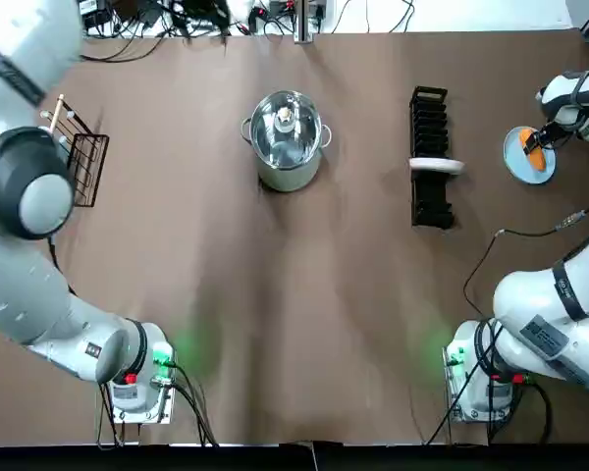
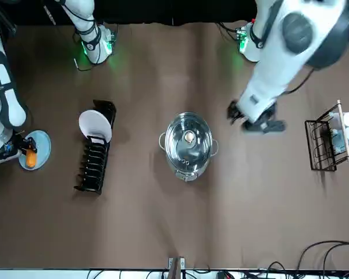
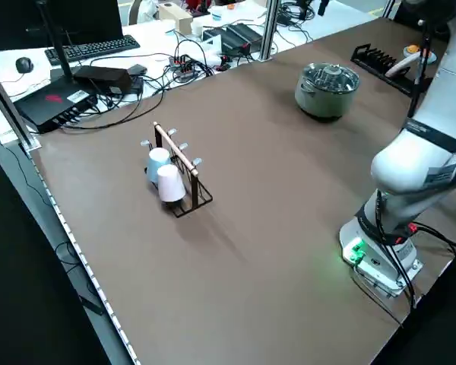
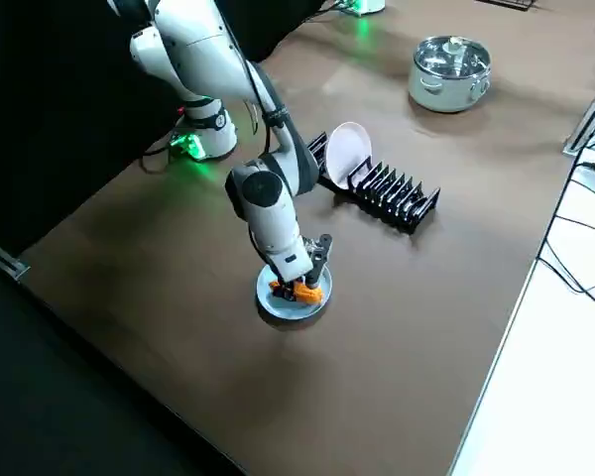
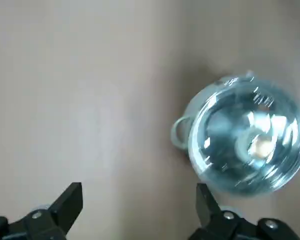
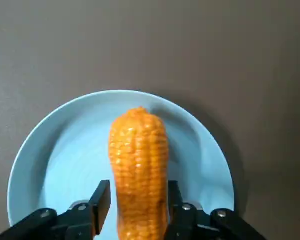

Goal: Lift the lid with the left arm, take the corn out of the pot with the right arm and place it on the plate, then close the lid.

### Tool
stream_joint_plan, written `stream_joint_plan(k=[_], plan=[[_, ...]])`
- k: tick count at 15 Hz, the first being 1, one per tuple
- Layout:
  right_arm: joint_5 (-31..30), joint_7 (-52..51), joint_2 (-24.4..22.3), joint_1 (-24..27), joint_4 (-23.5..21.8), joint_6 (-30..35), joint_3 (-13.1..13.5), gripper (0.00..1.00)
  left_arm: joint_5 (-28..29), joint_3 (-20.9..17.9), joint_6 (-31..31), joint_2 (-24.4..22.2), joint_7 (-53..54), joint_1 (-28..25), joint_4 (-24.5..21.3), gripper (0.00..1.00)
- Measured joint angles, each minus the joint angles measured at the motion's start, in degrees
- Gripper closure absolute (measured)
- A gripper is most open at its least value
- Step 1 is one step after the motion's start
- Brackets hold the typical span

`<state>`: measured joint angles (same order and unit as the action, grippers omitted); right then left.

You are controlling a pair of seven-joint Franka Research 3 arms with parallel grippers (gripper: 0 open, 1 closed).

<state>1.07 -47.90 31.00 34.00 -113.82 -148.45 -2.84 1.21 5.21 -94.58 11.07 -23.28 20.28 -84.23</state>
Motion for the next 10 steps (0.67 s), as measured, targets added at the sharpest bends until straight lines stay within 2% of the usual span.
stream_joint_plan(k=[4,6,7,8,10], plan=[[-0.03,-0.13,0.03,-0.01,0.56,0.09,-0.08,0.39,-0.04,0.03,11.36,-7.34,16.81,-5.47,-0.09,0.00],[-0.05,-0.52,-0.08,-0.32,2.54,4.11,-0.39,0.39,-0.04,0.10,14.04,-9.34,21.26,-7.16,-0.25,0.00],[-0.05,-0.67,-0.44,-0.62,4.33,8.48,-0.56,0.39,-0.06,0.10,15.14,-9.98,22.34,-8.00,-0.31,0.00],[0.01,-0.61,-2.11,-1.41,8.94,19.53,-1.08,0.39,-0.08,0.11,16.07,-10.73,23.16,-9.11,-0.43,0.00],[0.29,1.53,-4.74,-3.21,13.91,30.07,-1.34,0.39,-0.08,0.10,16.10,-10.89,23.35,-9.38,-0.52,0.00]])
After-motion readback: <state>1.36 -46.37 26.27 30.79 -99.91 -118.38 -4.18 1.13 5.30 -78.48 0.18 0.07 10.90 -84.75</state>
